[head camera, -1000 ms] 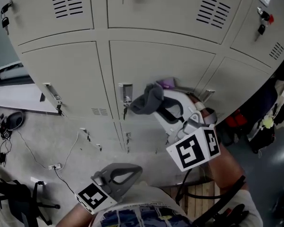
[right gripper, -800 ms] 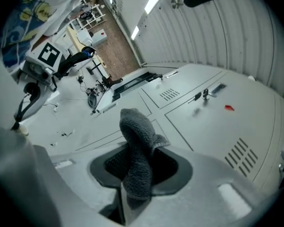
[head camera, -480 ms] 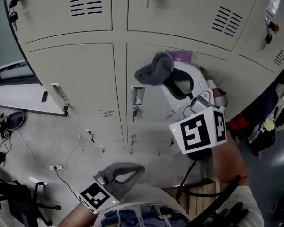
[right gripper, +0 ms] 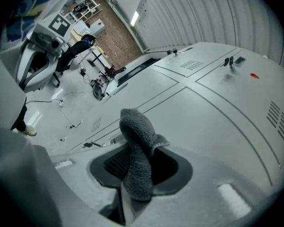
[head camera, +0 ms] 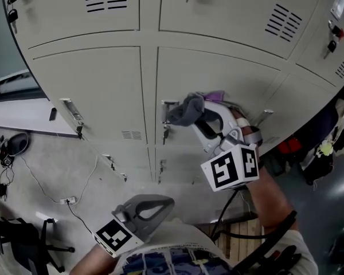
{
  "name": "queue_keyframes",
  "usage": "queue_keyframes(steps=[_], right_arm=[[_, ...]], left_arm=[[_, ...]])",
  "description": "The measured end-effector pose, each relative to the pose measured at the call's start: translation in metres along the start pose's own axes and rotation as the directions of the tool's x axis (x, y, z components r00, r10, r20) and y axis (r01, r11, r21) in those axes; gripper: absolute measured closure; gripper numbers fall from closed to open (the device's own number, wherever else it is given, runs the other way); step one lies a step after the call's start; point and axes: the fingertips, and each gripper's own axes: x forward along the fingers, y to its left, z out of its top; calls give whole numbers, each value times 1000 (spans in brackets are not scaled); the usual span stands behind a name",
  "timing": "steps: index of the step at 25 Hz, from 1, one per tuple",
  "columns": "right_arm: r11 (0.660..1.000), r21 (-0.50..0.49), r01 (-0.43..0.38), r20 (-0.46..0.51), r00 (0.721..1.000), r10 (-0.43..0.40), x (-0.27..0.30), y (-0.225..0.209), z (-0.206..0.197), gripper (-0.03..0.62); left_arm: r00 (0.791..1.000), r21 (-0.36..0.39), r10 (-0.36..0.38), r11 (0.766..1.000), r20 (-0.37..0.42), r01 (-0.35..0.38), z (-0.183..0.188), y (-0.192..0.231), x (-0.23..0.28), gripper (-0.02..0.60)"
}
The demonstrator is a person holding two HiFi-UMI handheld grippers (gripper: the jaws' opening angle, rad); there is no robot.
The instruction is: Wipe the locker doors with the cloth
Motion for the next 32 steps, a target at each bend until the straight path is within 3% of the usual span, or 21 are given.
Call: queue_keyframes(steps=[13,26,32], right_arm=[[986,51,-159,-64,985,162,33,101,-57,482],[935,100,-339,-156,923,351,66,212,-117,484],[911,133,-390,-178,895,409,68,228,-128,484]], left_arm=[[1000,-10,-6,1000,-14,6,-5,4,0,578],[1000,-8,-3,1000,-14,3,-7,2,-4,578],[1000,-3,-6,1000,-18,6,-8,-3,-5,578]])
